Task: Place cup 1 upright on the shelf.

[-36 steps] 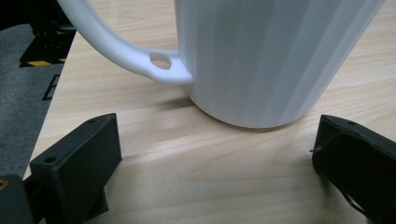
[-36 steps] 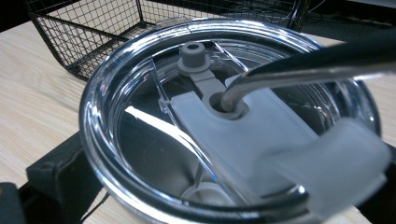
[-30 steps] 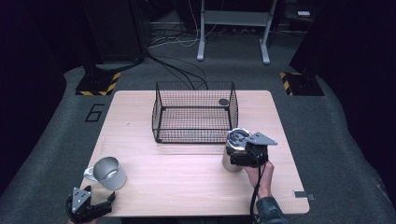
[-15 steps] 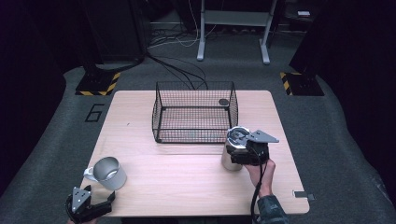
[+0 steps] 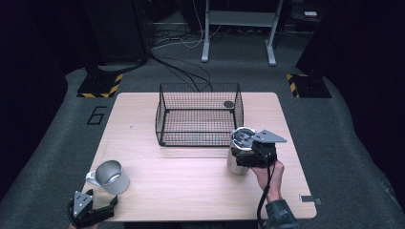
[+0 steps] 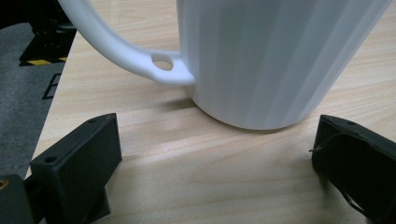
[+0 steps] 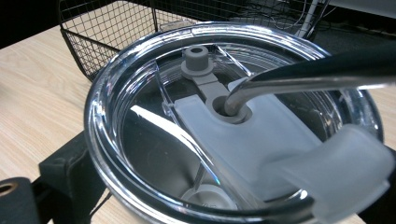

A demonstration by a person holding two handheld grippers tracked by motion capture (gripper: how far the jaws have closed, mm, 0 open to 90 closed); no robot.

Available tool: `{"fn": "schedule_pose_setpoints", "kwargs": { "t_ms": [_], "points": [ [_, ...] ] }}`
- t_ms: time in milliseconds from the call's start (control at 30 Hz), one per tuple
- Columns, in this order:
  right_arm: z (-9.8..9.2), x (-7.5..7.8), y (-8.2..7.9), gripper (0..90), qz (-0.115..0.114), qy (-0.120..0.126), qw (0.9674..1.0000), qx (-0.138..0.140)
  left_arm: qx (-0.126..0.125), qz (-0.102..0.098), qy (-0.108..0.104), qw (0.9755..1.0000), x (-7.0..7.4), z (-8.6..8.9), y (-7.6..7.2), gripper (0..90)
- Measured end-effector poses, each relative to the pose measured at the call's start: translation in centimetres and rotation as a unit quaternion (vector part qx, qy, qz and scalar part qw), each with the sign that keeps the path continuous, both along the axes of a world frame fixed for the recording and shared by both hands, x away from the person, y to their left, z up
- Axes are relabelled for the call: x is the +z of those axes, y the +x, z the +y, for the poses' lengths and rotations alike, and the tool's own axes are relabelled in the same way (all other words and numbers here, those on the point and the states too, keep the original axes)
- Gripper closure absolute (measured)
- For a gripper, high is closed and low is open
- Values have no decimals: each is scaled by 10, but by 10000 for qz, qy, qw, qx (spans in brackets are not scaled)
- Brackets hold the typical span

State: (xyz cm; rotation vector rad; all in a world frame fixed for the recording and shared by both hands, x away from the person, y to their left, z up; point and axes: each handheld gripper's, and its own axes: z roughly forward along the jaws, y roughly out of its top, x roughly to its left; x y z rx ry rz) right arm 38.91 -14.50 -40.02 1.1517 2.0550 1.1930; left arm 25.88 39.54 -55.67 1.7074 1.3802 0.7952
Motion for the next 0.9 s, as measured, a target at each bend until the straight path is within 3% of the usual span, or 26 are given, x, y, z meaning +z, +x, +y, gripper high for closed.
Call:
{"fn": "schedule_pose_setpoints", "kwargs": {
  "t_ms": [900],
  "points": [
    [4, 41, -2, 33, -58, 13, 9999, 107, 17, 25, 5, 10000, 1, -1, 0, 15]
  ]
}}
